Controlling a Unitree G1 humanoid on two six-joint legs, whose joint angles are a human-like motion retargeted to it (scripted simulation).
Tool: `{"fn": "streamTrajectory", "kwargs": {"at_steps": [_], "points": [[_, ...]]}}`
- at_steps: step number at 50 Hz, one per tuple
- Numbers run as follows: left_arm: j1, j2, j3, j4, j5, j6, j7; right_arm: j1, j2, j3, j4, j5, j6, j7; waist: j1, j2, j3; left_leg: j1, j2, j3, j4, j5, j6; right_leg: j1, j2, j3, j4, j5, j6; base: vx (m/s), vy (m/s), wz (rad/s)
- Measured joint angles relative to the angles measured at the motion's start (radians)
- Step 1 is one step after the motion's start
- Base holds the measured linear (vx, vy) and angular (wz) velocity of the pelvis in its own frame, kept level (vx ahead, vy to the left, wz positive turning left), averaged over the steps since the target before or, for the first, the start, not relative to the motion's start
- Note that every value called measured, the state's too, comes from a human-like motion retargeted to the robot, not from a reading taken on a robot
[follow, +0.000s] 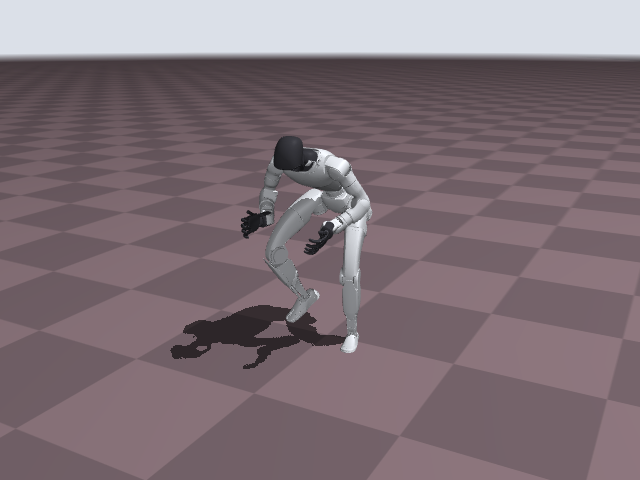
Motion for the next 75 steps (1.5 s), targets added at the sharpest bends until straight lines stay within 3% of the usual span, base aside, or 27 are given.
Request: {"fn": "streamTrajectory", "kwargs": {"at_steps": [3,8,12,15,21,27,31,35,41,46,50,55,58,65,68,70,72,75], "points": [[-0.154,-0.002,0.008,-0.002,0.075,0.000,0.054,0.049,0.008,-0.028,0.001,-0.003,0.007,0.016,-0.021,0.002,0.000,0.003,0.000,-0.011,0.040,-0.042,0.000,-0.028,0.024,-0.025,-0.123,-0.049,0.001,0.31,0.09,0.02],[-0.381,0.026,0.041,-0.025,0.191,0.006,0.133,0.092,0.033,-0.061,-0.003,-0.049,0.042,0.025,-0.092,0.001,0.000,0.027,-0.029,-0.020,0.038,-0.073,-0.016,0.006,0.072,-0.068,-0.575,-0.042,0.032,0.32,0.01,0.36],[-0.503,0.032,0.050,-0.042,0.250,-0.003,0.168,0.116,0.054,-0.069,0.000,-0.088,0.064,0.023,-0.169,0.008,0.000,0.057,-0.083,-0.031,0.015,-0.086,-0.033,0.086,0.087,-0.067,-0.962,-0.033,0.095,0.38,-0.09,0.94],[-0.531,0.023,0.049,-0.051,0.273,-0.028,0.171,0.127,0.065,-0.065,0.010,-0.106,0.068,0.029,-0.216,0.024,0.000,0.080,-0.117,-0.047,0.014,-0.105,-0.034,0.142,0.084,-0.039,-1.095,0.034,0.147,0.42,-0.18,0.94],[-0.410,0.072,0.032,-0.035,0.284,-0.027,0.120,0.094,0.062,-0.049,0.020,-0.123,0.048,0.042,-0.222,0.084,0.000,0.089,-0.094,-0.089,0.118,-0.171,-0.013,0.122,0.065,-0.056,-0.938,0.089,0.140,0.43,-0.25,0.27],[-0.154,0.233,-0.017,-0.001,0.267,0.046,0.051,0.001,0.084,-0.012,0.010,-0.087,-0.011,-0.003,-0.215,0.124,0.000,-0.045,-0.006,-0.143,0.457,-0.073,-0.024,0.061,0.065,-0.049,-0.660,-0.058,0.027,0.43,-0.27,0.11],[0.039,0.291,-0.015,-0.001,0.222,0.059,-0.003,-0.081,0.083,0.011,0.017,-0.098,-0.033,-0.034,-0.198,0.127,0.000,-0.125,0.054,-0.090,0.524,-0.052,-0.005,0.070,0.060,-0.051,-0.573,-0.145,0.019,0.39,-0.19,0.10],[0.202,0.306,0.029,0.012,0.232,0.078,-0.028,-0.179,0.046,0.032,0.038,-0.164,-0.013,-0.063,-0.161,0.120,0.000,-0.166,0.053,-0.021,0.350,-0.036,0.001,0.101,0.064,-0.050,-0.556,-0.193,0.026,0.36,-0.11,-0.03],[0.391,0.298,0.138,0.010,0.328,0.117,0.015,-0.341,-0.030,0.095,0.071,-0.300,0.058,-0.103,-0.079,0.083,0.000,-0.099,0.005,0.086,-0.193,0.048,-0.049,0.164,0.099,-0.040,-0.565,-0.234,0.059,0.39,0.01,-0.52],[0.451,0.272,0.179,-0.003,0.343,0.102,0.030,-0.401,-0.070,0.143,0.068,-0.318,0.044,-0.104,0.003,0.046,0.000,0.002,-0.009,0.072,-0.470,0.154,-0.097,0.214,0.147,-0.022,-0.525,-0.293,0.063,0.45,0.15,-1.06],[0.386,0.237,0.169,-0.001,0.331,0.084,0.042,-0.358,-0.091,0.136,0.060,-0.294,0.024,-0.100,0.013,0.025,0.000,-0.004,0.005,0.058,-0.366,0.222,-0.094,0.205,0.119,-0.020,-0.395,-0.307,0.025,0.44,0.23,-0.32],[0.181,0.147,0.104,0.027,0.318,0.070,0.115,-0.184,-0.095,0.073,0.041,-0.228,0.034,-0.074,0.000,-0.002,0.000,-0.041,0.009,0.034,-0.156,0.141,-0.055,0.064,0.034,0.008,-0.104,-0.078,0.007,0.41,0.25,-0.07],[0.026,0.098,0.075,0.043,0.331,0.077,0.160,-0.072,-0.076,0.035,0.033,-0.185,0.040,-0.049,-0.007,-0.021,0.000,-0.037,0.014,0.032,-0.087,0.074,-0.033,0.001,0.019,-0.001,-0.068,-0.046,0.002,0.37,0.20,-0.24],[-0.353,0.067,0.038,0.052,0.412,0.092,0.213,0.081,-0.033,-0.009,0.026,-0.166,0.058,0.003,-0.077,-0.034,0.000,-0.016,0.002,0.019,-0.018,-0.018,-0.023,-0.023,0.080,-0.059,-0.479,-0.071,0.036,0.32,0.10,0.05],[-0.499,0.087,0.017,0.051,0.468,0.155,0.203,0.089,-0.007,0.013,0.035,-0.178,0.082,0.003,-0.128,-0.042,0.000,-0.005,-0.016,0.013,0.002,-0.046,-0.027,0.005,0.101,-0.070,-0.738,-0.074,0.042,0.34,0.00,0.50],[-0.576,0.080,0.034,0.036,0.479,0.126,0.231,0.109,-0.021,-0.015,0.030,-0.195,0.088,0.015,-0.155,-0.025,0.000,-0.008,-0.035,0.002,0.051,-0.078,-0.034,0.022,0.101,-0.063,-0.867,-0.091,0.069,0.38,-0.03,0.78],[-0.636,0.084,0.023,0.040,0.512,0.151,0.217,0.105,-0.001,0.001,0.035,-0.199,0.097,0.019,-0.185,-0.023,0.000,-0.009,-0.049,-0.010,0.093,-0.105,-0.024,0.047,0.113,-0.032,-0.969,-0.062,0.093,0.40,-0.09,0.80],[-0.680,0.063,0.049,0.025,0.518,0.100,0.243,0.104,-0.009,-0.026,0.032,-0.213,0.097,0.034,-0.200,0.002,0.000,-0.020,-0.055,-0.026,0.191,-0.162,-0.006,0.054,0.120,0.018,-0.973,0.030,0.136,0.43,-0.12,0.48]]}}
